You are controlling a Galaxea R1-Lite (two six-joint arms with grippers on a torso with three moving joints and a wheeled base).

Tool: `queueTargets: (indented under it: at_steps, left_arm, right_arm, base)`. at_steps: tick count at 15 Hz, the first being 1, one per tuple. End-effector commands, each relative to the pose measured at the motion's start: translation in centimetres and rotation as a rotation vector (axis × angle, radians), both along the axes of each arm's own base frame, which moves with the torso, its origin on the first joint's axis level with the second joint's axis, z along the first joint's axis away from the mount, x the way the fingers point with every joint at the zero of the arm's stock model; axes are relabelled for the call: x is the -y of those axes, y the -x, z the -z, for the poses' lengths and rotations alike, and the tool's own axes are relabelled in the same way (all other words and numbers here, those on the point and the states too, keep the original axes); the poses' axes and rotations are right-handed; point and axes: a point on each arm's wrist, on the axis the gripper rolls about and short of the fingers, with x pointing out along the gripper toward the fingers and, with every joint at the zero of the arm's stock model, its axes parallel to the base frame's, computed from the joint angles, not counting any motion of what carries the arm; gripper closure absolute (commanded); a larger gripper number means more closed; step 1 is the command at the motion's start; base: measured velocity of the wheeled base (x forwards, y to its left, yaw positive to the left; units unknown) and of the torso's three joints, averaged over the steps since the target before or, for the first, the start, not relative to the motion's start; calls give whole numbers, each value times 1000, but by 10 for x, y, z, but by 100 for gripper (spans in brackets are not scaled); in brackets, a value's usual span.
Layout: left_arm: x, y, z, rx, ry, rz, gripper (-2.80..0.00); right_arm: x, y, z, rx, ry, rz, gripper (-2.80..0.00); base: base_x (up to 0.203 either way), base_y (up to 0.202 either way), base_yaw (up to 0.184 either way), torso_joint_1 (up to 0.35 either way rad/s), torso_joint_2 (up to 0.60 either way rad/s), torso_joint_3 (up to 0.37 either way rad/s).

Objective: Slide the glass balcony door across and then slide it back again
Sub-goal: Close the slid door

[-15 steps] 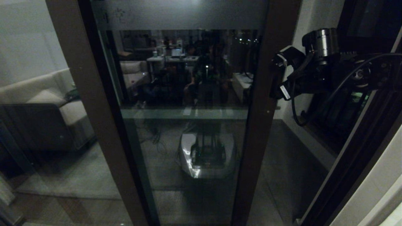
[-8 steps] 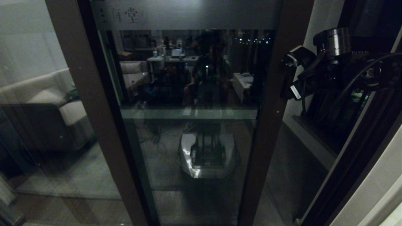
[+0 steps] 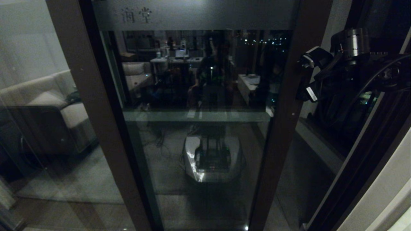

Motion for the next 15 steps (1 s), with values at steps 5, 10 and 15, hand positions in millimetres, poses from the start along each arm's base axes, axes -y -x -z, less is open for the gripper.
queueTargets:
  at_steps: [5,10,15]
  left_arm:
    - [0,0,0,-3,0,0,0]
    - [0,0,0,-3,-1,0,0]
    - [0,0,0,-3,0,0,0]
  right_arm:
    - [19,-1,0,-3,13,46,-280]
    - [30,-1,0,-6,21,71,-280]
    - [43,3,-3,-5,30,101,-280]
  base:
    - [0,0,0,0,0,0]
    - [0,0,0,0,0,0]
    - [0,0,0,0,0,0]
